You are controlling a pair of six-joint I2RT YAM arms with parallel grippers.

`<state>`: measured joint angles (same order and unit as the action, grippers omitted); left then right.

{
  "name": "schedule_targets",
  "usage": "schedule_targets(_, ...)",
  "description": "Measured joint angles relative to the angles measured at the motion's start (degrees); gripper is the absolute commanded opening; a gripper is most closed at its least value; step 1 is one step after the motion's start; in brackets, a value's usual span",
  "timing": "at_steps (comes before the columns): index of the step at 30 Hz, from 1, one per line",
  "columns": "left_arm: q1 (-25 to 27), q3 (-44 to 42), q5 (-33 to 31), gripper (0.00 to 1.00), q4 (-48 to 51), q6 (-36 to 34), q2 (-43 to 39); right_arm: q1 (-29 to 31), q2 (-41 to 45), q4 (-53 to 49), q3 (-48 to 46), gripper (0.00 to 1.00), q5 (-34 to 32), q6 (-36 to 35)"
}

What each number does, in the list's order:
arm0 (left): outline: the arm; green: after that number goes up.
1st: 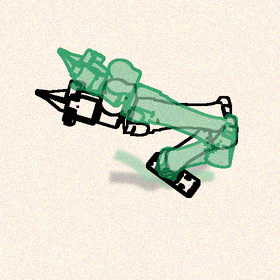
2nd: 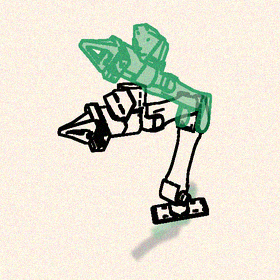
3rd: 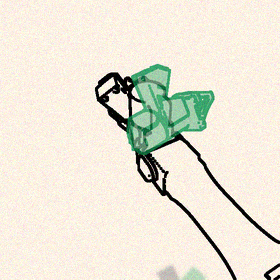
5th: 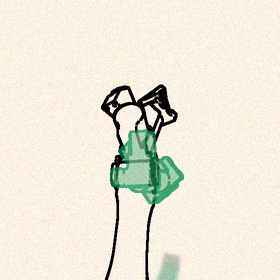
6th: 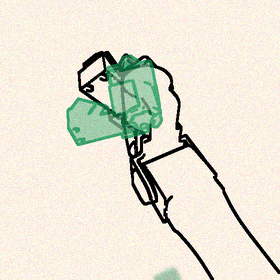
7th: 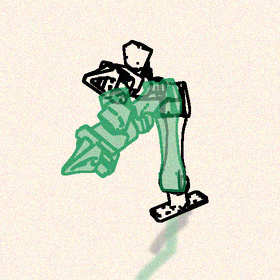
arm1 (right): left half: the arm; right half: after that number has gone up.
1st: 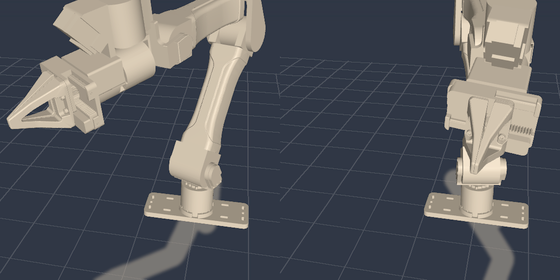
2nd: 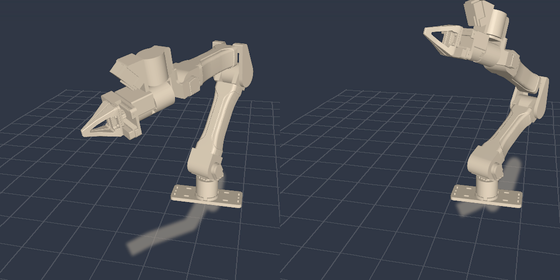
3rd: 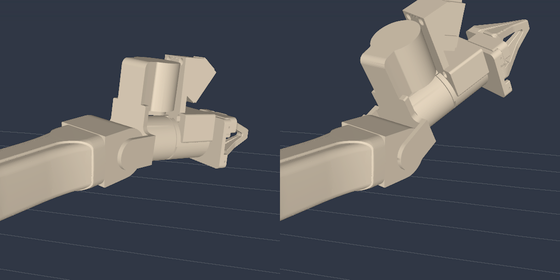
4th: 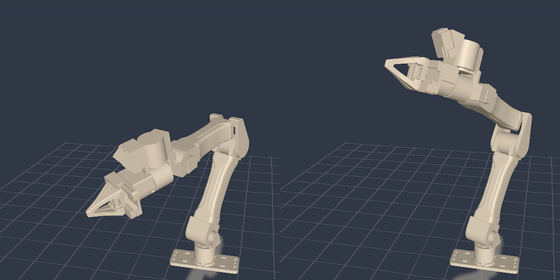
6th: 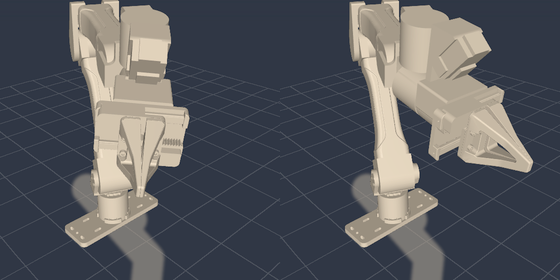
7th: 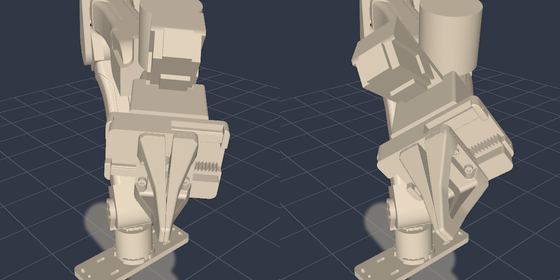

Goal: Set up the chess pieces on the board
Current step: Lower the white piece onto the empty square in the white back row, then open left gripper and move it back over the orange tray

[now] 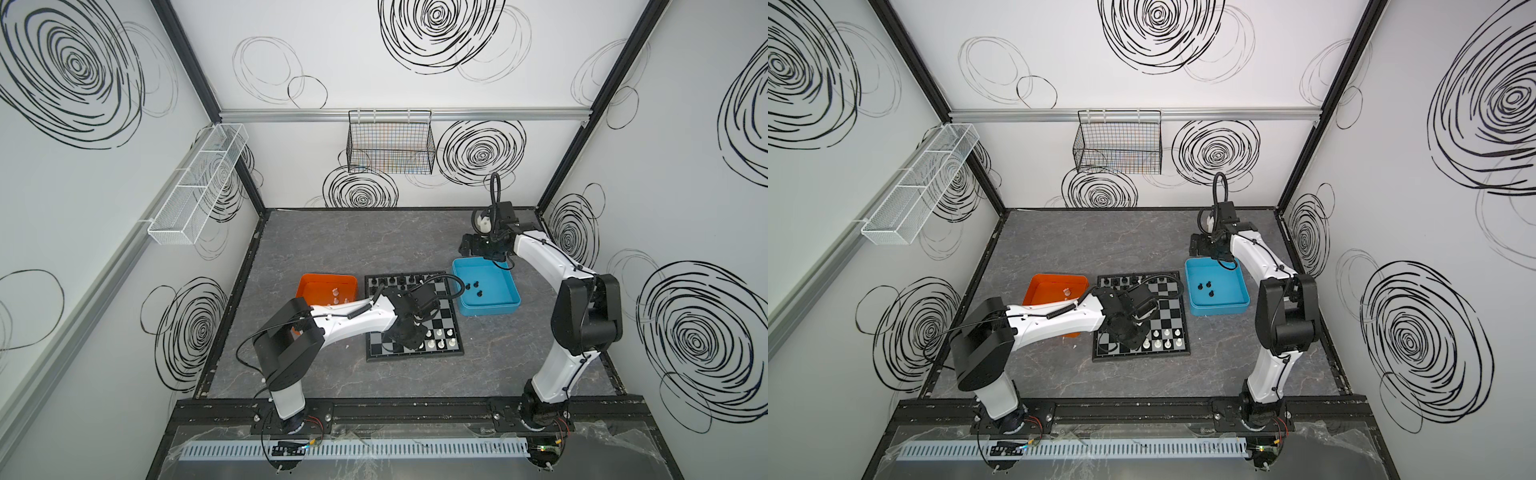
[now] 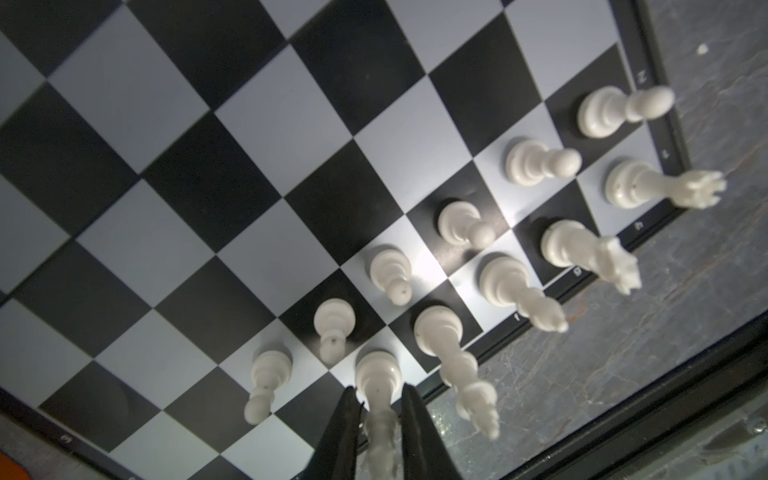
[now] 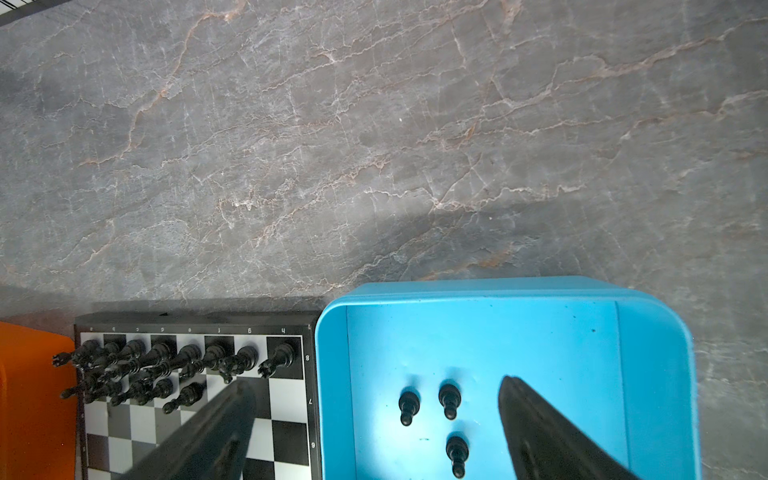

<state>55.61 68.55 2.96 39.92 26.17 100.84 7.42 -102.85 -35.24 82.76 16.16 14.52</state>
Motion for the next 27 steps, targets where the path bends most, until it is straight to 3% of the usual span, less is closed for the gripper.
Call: schedule_targets(27, 0.1, 1.5, -0.7, 0.35, 2.1, -0.1, -1.3, 0.0, 0.0, 0.0, 0.0, 0.96, 0.0, 0.0)
